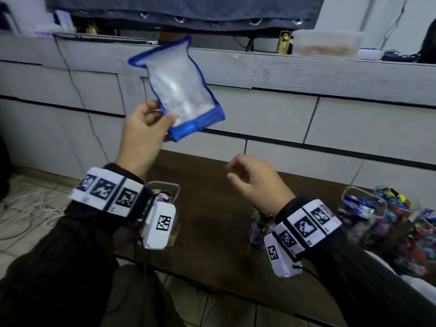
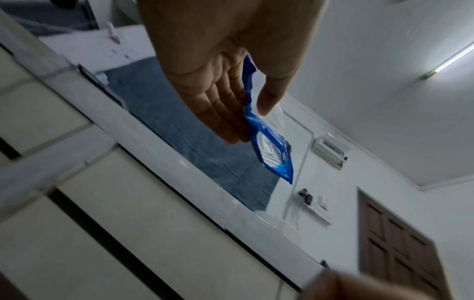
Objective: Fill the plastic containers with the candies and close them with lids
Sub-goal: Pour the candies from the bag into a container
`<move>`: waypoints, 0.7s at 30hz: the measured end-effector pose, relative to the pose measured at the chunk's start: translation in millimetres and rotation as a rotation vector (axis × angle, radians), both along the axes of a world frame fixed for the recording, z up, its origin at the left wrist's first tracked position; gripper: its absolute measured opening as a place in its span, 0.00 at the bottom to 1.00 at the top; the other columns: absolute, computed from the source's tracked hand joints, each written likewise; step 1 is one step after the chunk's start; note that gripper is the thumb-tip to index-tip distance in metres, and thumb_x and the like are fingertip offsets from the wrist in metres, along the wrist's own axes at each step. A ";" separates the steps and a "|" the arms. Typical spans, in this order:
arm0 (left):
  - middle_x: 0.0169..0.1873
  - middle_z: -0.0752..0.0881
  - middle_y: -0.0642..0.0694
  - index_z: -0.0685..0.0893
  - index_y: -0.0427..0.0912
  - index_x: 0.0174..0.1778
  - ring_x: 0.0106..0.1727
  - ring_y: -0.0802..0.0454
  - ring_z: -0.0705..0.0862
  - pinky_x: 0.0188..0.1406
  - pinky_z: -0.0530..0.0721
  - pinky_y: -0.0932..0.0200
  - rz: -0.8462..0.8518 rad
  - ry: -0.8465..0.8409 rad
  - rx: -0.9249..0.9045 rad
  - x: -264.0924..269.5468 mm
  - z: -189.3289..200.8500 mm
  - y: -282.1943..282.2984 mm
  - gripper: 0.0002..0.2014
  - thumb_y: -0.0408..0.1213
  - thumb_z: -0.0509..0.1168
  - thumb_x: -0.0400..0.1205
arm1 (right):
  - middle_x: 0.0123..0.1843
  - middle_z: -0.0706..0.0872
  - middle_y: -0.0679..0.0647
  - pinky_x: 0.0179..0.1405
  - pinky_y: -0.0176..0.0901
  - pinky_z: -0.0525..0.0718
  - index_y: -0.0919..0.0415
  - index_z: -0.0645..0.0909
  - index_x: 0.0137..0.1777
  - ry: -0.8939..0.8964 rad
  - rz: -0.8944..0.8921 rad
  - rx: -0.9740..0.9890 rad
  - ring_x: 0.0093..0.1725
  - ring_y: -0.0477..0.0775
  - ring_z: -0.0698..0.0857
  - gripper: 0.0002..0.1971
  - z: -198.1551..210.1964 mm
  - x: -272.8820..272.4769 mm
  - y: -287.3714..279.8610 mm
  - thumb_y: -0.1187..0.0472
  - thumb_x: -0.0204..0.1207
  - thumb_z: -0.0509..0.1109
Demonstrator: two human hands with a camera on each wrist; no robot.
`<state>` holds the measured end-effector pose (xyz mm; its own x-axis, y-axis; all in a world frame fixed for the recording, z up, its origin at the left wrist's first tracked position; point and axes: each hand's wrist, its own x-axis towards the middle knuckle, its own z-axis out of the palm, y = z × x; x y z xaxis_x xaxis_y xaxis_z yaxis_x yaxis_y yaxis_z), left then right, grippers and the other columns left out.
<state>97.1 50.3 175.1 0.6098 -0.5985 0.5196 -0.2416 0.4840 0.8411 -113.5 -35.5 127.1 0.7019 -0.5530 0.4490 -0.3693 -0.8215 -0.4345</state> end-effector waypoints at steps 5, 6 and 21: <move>0.30 0.88 0.58 0.79 0.48 0.46 0.32 0.65 0.86 0.30 0.85 0.68 0.230 0.057 0.051 67.7 -23.6 76.8 0.09 0.28 0.68 0.82 | 0.60 0.81 0.53 0.60 0.49 0.82 0.53 0.76 0.63 0.387 -0.018 0.142 0.60 0.52 0.81 0.14 -49.2 56.3 12.7 0.53 0.79 0.67; 0.30 0.87 0.57 0.78 0.48 0.45 0.30 0.66 0.86 0.28 0.85 0.68 0.280 0.077 0.072 80.3 -35.5 93.6 0.10 0.28 0.68 0.82 | 0.61 0.81 0.55 0.61 0.50 0.81 0.54 0.75 0.64 0.445 -0.028 0.156 0.61 0.55 0.80 0.14 -60.8 65.2 14.7 0.53 0.80 0.67; 0.44 0.86 0.36 0.79 0.31 0.57 0.35 0.41 0.83 0.26 0.86 0.55 0.647 0.450 0.959 153.0 -315.5 284.5 0.12 0.29 0.70 0.81 | 0.72 0.70 0.62 0.67 0.57 0.77 0.62 0.66 0.72 0.830 -0.177 0.209 0.71 0.65 0.72 0.27 -153.1 122.6 22.5 0.48 0.79 0.66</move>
<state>250.0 334.8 -140.4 0.9450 -0.1442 -0.2934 0.1948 -0.4724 0.8596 9.1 -13.0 -26.1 0.6530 -0.6989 -0.2918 -0.7481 -0.6554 -0.1044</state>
